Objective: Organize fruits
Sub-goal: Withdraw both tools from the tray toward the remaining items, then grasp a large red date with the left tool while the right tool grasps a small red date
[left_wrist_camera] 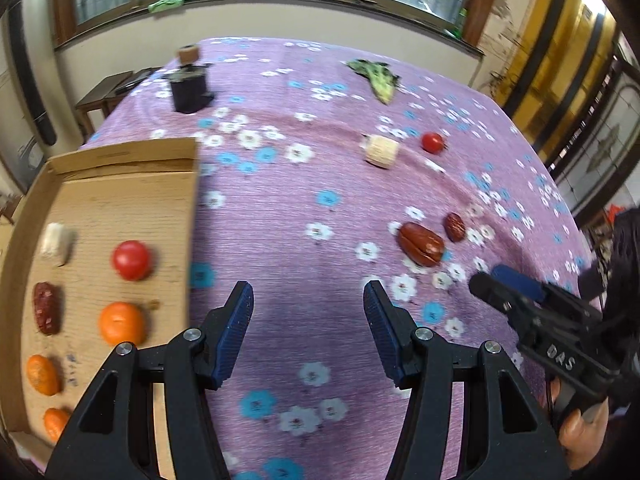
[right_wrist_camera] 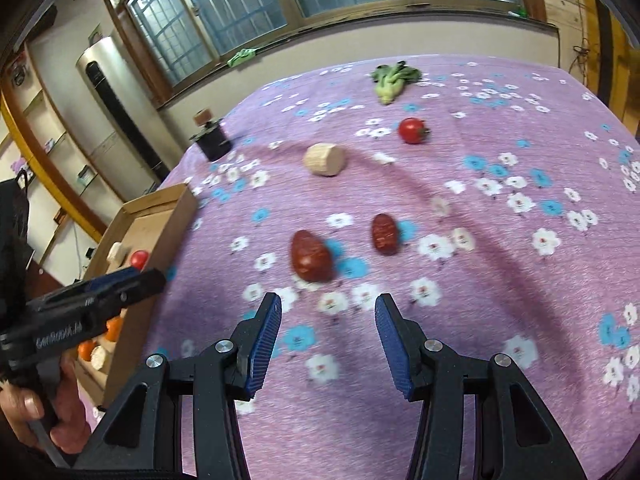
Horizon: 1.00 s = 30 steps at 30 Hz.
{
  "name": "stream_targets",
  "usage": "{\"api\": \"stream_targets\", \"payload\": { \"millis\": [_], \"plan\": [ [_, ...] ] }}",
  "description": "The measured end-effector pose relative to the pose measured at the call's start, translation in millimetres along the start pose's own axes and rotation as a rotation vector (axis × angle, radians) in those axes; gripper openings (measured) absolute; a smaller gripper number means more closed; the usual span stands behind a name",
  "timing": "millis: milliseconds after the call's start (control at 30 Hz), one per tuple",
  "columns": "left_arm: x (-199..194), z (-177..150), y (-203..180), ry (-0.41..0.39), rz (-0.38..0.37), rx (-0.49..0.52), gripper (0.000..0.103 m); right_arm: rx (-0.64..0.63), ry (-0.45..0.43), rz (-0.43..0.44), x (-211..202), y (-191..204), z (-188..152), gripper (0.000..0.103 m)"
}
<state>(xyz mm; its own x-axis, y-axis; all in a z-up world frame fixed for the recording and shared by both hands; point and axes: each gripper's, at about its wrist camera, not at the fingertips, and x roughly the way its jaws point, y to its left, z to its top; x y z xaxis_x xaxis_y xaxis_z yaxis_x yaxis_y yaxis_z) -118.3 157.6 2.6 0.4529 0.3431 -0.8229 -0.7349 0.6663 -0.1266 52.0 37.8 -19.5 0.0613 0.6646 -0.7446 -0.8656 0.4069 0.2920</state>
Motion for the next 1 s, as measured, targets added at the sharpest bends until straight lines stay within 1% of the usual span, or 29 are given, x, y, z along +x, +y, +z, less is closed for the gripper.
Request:
{"api": "stream_targets", "payload": {
  "millis": [100,267,400,433,467,500,533,600,667,700,800,833,867,900,1000],
  "plan": [
    [8,0,-16,0.019,-0.013,0.036,0.056,-0.008,0.002,-0.007,6,-7,7,0.05],
    [21,2,-35,0.038,-0.045,0.078,0.056,-0.013,0.0,-0.027,21,-16,27,0.046],
    [33,7,-47,0.05,-0.077,0.087,0.056,-0.03,0.033,-0.047,45,-20,40,0.046],
    [36,8,-50,0.052,-0.09,0.087,0.056,-0.03,0.05,-0.049,53,-22,42,0.045],
    [39,11,-54,0.053,-0.104,0.089,0.056,-0.035,0.041,-0.05,55,-24,43,0.04],
    [43,12,-58,0.057,-0.113,0.094,0.056,-0.038,0.039,-0.054,54,-24,43,0.036],
    [46,14,-62,0.063,-0.118,0.1,0.056,-0.024,0.044,-0.047,52,-27,44,0.023],
    [54,19,-72,0.065,-0.136,0.114,0.056,0.004,-0.003,-0.041,37,-33,42,0.022],
    [64,22,-81,0.075,-0.131,0.127,0.056,0.022,-0.034,-0.049,24,-38,41,0.022],
    [68,24,-84,0.078,-0.128,0.131,0.056,0.044,-0.051,-0.04,15,-43,39,0.022],
    [82,25,-95,0.074,-0.113,0.156,0.056,0.071,-0.066,-0.033,0,-49,32,0.022],
    [82,24,-98,0.047,-0.098,0.177,0.049,0.078,-0.065,-0.028,-3,-50,30,0.022],
    [83,24,-100,0.035,-0.08,0.191,0.038,0.085,-0.064,-0.024,-6,-51,28,0.022],
    [83,24,-101,0.029,-0.067,0.202,0.035,0.09,-0.064,-0.021,-8,-51,25,0.022],
    [80,22,-96,0.031,-0.079,0.192,0.035,0.103,-0.068,-0.007,-15,-50,18,0.022]
  ]
}}
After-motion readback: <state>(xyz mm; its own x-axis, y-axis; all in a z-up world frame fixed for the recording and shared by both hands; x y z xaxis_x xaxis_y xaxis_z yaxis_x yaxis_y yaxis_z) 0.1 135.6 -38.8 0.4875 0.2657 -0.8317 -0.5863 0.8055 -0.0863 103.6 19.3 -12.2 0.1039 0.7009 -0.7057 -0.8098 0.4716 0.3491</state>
